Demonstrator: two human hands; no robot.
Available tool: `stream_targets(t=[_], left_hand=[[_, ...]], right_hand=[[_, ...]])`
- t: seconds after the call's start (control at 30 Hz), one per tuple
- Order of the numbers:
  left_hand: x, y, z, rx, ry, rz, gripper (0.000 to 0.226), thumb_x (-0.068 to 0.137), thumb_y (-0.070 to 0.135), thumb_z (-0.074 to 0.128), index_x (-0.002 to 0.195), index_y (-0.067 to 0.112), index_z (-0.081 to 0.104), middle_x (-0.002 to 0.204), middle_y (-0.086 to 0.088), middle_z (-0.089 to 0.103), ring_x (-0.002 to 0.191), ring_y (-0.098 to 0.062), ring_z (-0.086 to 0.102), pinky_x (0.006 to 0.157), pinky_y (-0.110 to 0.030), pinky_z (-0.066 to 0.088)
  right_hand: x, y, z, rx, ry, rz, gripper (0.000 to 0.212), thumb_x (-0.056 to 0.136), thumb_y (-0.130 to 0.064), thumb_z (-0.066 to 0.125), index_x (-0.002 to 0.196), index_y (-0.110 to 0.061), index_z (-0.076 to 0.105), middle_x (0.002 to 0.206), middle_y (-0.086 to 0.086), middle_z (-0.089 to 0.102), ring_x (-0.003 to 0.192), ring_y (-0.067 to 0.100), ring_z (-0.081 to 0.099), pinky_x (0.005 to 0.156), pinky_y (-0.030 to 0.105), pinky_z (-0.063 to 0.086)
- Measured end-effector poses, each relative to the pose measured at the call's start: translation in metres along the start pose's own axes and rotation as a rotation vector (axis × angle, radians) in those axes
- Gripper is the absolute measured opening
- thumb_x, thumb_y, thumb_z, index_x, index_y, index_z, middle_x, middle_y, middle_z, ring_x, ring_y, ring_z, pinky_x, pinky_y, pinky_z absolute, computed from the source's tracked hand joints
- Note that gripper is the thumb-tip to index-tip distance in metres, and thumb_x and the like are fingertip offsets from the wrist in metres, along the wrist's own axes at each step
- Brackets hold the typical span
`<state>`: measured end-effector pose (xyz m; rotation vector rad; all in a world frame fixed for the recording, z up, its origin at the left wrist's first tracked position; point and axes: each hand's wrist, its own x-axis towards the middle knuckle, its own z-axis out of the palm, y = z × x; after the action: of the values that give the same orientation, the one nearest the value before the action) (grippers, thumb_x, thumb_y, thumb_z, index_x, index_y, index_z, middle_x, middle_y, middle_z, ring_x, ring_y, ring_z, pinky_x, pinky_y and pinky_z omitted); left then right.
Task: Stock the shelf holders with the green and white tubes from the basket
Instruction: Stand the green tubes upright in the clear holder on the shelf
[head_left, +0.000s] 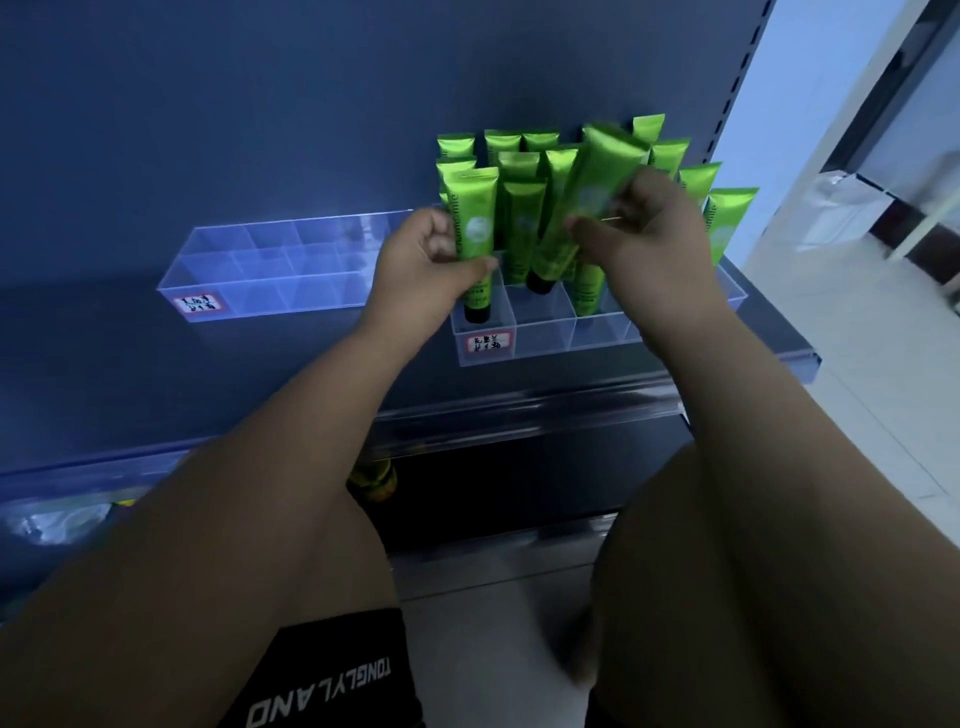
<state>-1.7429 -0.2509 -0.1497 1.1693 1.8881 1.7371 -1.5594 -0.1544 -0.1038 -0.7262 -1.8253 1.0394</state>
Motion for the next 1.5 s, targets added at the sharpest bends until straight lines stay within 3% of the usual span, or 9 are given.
stream_targets(t=[0.13,0.33,0.43,0.73,0.87,1.1,1.23,1.4,1.5], left_hand=[[0.003,-0.007,-0.002,0.046,-0.093,0.000,0.050,0.079,0.004,0.086,0.117,0.015,0.055,0.101,0.004,0.072,0.091,-0.004,0.071,0.080,-0.022,0.057],[0.006,-0.021,0.001,0.196,-0.147,0.093,0.037,0.080,0.013,0.086,0.094,0.018,0.052,0.080,0.001,0.062,0.071,-0.003,0.057,0.068,-0.019,0.048],[0.007,-0.025,0.003,0.239,-0.139,0.115,0.048,0.080,0.015,0.085,0.079,0.028,0.039,0.071,0.007,0.047,0.064,-0.005,0.043,0.060,-0.019,0.038],[0.010,-0.027,0.001,0.168,-0.113,0.084,0.035,0.082,0.013,0.082,0.079,0.011,0.047,0.071,-0.003,0.050,0.063,-0.011,0.045,0.061,-0.027,0.041],[0.009,-0.023,0.001,0.179,-0.104,0.082,0.040,0.083,0.008,0.081,0.075,0.025,0.046,0.068,0.010,0.050,0.055,0.006,0.047,0.056,-0.012,0.038],[0.010,-0.021,-0.001,0.144,-0.109,0.079,0.051,0.085,0.017,0.081,0.121,0.027,0.046,0.076,0.007,0.062,0.071,-0.005,0.060,0.067,-0.021,0.047],[0.009,-0.020,-0.002,0.185,-0.120,0.075,0.037,0.087,0.019,0.079,0.104,0.030,0.048,0.071,0.010,0.053,0.064,-0.003,0.052,0.061,-0.021,0.041],[0.006,-0.021,-0.002,0.176,-0.131,0.069,0.023,0.083,0.021,0.076,0.103,0.020,0.066,0.092,-0.002,0.072,0.089,-0.022,0.070,0.082,-0.050,0.059],[0.005,-0.020,0.000,0.196,-0.123,0.062,0.022,0.081,0.025,0.075,0.101,0.019,0.066,0.092,-0.004,0.072,0.089,-0.027,0.069,0.081,-0.052,0.059]], right_hand=[[0.000,0.012,0.011,-0.211,-0.115,-0.026,0.033,0.089,-0.024,0.072,0.082,-0.003,0.048,0.070,0.010,0.047,0.065,0.018,0.042,0.060,0.033,0.036],[0.002,0.014,0.024,-0.225,-0.089,-0.051,0.027,0.088,-0.022,0.069,0.090,-0.004,0.049,0.077,0.014,0.059,0.066,0.019,0.044,0.058,0.029,0.034],[0.002,0.014,0.027,-0.292,-0.076,-0.062,0.026,0.089,-0.021,0.069,0.083,-0.011,0.046,0.070,0.003,0.049,0.066,0.017,0.040,0.054,0.026,0.030],[0.003,0.016,0.038,-0.418,-0.115,-0.029,0.028,0.088,-0.019,0.070,0.079,-0.012,0.045,0.066,-0.001,0.042,0.066,0.020,0.035,0.053,0.028,0.027],[0.006,0.019,0.039,-0.443,-0.102,-0.009,0.025,0.089,-0.019,0.070,0.083,-0.011,0.047,0.071,0.005,0.051,0.067,0.024,0.041,0.053,0.028,0.027],[0.008,0.020,0.042,-0.480,-0.091,0.020,0.014,0.087,-0.011,0.066,0.088,-0.005,0.054,0.076,0.007,0.050,0.071,0.024,0.042,0.057,0.033,0.025],[0.007,0.018,0.042,-0.443,-0.061,0.001,0.038,0.087,-0.006,0.063,0.125,-0.012,0.062,0.084,0.002,0.057,0.078,0.023,0.054,0.062,0.029,0.037],[0.008,0.019,0.042,-0.439,-0.030,-0.060,0.039,0.087,-0.005,0.061,0.125,-0.011,0.064,0.085,-0.001,0.055,0.077,0.018,0.052,0.063,0.024,0.032],[0.008,0.016,0.042,-0.386,-0.011,-0.091,0.026,0.090,-0.010,0.060,0.114,-0.012,0.070,0.077,-0.007,0.057,0.071,0.012,0.055,0.063,0.026,0.038]])
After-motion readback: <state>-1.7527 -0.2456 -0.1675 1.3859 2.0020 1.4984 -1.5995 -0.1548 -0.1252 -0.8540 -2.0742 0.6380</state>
